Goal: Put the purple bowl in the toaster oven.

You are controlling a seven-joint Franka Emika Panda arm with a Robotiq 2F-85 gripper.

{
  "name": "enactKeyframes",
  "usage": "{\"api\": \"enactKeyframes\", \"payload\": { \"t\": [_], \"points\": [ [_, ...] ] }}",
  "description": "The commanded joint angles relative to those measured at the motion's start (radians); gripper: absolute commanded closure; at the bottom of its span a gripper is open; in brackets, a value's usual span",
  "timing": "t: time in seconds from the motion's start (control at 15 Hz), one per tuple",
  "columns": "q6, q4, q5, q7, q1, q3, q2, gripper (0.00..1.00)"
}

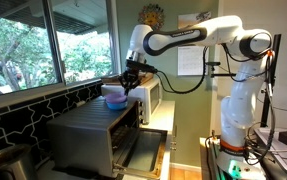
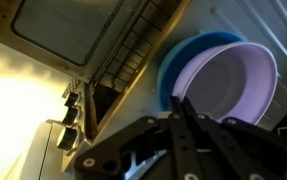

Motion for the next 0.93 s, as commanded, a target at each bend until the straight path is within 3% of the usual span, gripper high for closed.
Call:
{"api": "enactKeyframes", "payload": {
  "t": [0.0, 0.2, 0.87],
  "points": [
    [0.062, -0.040, 0.044, -0.032, 0.016, -0.040, -0.072, 0.99],
    [0.055, -0.069, 0.061, -0.130, 0.023, -0.066, -0.125, 0.99],
    [-0.003, -0.293, 0.220, -0.821, 0.072, -0.185, -0.348, 0.99]
  ]
}}
